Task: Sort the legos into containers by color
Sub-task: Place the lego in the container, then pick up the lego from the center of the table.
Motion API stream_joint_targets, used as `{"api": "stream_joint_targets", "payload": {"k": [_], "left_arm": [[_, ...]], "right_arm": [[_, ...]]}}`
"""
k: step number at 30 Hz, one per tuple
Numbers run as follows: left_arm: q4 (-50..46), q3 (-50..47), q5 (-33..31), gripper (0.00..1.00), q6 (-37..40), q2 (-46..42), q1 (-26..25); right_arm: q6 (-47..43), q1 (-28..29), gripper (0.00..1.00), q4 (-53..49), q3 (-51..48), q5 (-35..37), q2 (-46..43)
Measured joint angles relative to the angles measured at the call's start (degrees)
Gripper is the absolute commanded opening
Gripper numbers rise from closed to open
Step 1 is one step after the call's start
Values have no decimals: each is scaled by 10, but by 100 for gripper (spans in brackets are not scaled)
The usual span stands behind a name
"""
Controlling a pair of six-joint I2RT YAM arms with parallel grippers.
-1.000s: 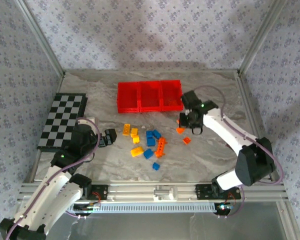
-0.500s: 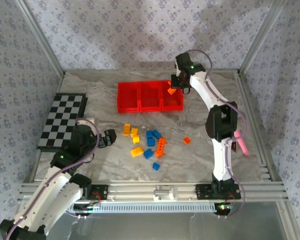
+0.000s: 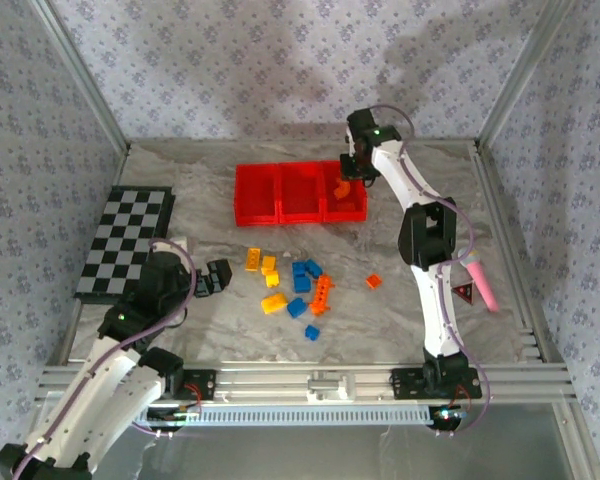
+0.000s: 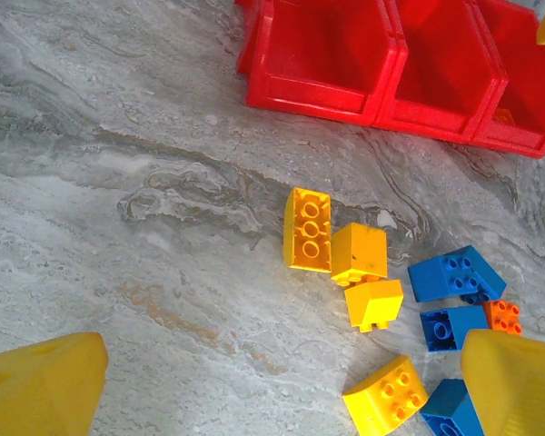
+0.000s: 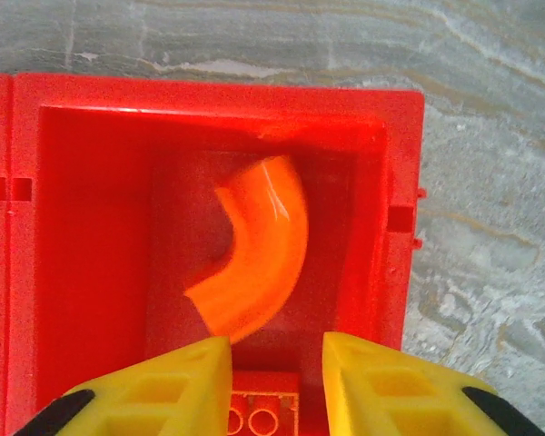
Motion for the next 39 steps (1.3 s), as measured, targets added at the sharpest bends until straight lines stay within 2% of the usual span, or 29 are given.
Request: {"api": "stream_joint_targets", "payload": {"k": [4,8,12,17,21,30,39], "left_arm": [[0,0,0,100,0,7,0],[3,0,3,100,0,21,0],[9,0,10,100,0,34,0],[10,0,18,100,0,41,0],[13,0,22,100,0,40,0],[27,0,22,100,0,40,0],[33,-6,22,100,0,40,0]], "right_arm": [[3,6,51,-2,-32,0,-20],[12,19,59,3,-95,5,-80],[38,30,70,31,-226,8,-196],[67,29,74,68,-413,6,-352],[68,27,78,81,-531,6,-419],[52,30,85,75,-687,-2,-452],[38,30,86,76,-700,-5,-434]]}}
